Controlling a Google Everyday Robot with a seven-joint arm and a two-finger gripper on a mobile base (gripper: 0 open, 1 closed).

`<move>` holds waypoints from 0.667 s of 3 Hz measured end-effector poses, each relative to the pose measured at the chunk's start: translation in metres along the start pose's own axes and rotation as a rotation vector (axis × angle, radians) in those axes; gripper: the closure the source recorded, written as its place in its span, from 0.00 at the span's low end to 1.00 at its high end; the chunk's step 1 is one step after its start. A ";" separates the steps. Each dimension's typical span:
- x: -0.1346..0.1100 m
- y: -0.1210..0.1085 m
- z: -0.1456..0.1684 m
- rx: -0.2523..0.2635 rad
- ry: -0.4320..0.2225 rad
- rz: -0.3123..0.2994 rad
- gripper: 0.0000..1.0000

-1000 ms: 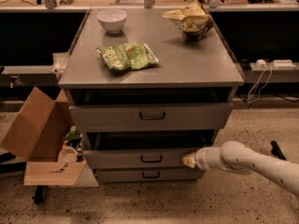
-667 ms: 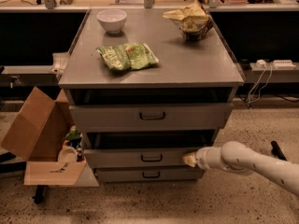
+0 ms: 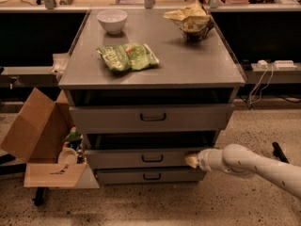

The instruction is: Close middle drawer

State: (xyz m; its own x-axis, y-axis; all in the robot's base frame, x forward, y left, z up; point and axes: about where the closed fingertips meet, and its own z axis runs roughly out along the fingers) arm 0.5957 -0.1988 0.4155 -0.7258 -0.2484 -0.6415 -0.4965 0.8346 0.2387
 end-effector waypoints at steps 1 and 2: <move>-0.002 -0.008 0.003 0.018 -0.013 0.032 1.00; 0.000 -0.007 0.002 0.021 -0.015 0.037 1.00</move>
Offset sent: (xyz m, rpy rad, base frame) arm 0.1054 -0.0570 0.0126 0.0657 -0.0565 -0.3188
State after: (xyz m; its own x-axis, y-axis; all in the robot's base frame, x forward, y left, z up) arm 0.6006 -0.2032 0.4124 -0.7366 -0.2097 -0.6430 -0.4590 0.8533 0.2475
